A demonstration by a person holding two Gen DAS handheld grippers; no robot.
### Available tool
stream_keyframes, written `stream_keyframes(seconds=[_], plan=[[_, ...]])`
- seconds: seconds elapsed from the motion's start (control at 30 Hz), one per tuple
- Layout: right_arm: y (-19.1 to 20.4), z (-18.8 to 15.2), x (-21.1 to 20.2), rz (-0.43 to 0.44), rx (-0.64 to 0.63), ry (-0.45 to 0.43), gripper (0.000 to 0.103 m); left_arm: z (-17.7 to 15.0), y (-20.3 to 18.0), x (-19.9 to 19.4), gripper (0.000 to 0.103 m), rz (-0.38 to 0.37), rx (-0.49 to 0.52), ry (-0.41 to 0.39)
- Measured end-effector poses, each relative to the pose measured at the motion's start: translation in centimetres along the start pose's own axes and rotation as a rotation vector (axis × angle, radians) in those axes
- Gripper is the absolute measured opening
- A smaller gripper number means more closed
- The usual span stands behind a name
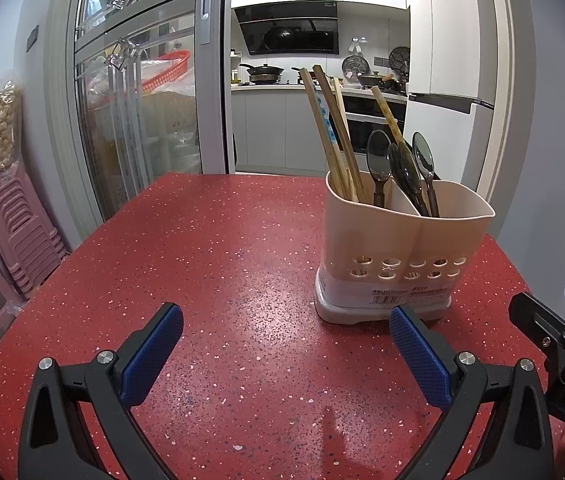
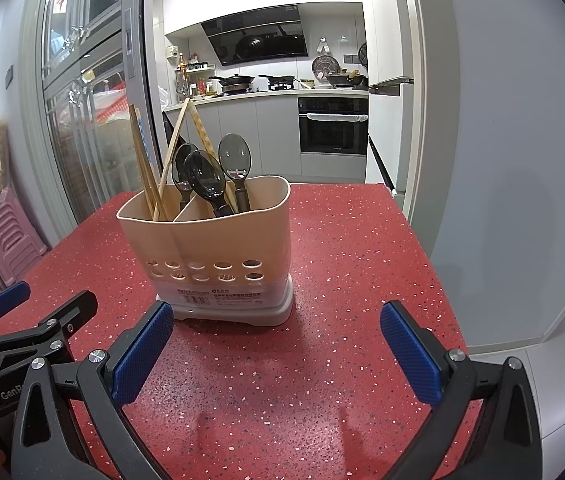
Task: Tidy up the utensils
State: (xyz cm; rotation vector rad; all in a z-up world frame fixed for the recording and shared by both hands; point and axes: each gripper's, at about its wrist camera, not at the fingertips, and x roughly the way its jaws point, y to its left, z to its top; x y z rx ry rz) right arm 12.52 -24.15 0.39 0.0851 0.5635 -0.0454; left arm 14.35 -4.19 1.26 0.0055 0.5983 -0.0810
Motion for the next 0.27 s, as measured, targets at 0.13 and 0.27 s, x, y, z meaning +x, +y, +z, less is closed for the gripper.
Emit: stream_keyframes(seconds=[0.13,0.27], plan=[[-0.06,0.02,0.01,0.000,0.000,-0.001,0.103,0.08,0.20,-0.12,0.103,-0.007,-0.005,-0.011],[0.00,0.01,-0.01,0.000,0.000,0.000,0.103,0.17,0.33,-0.22,0.103,-0.008,-0.008,-0.015]])
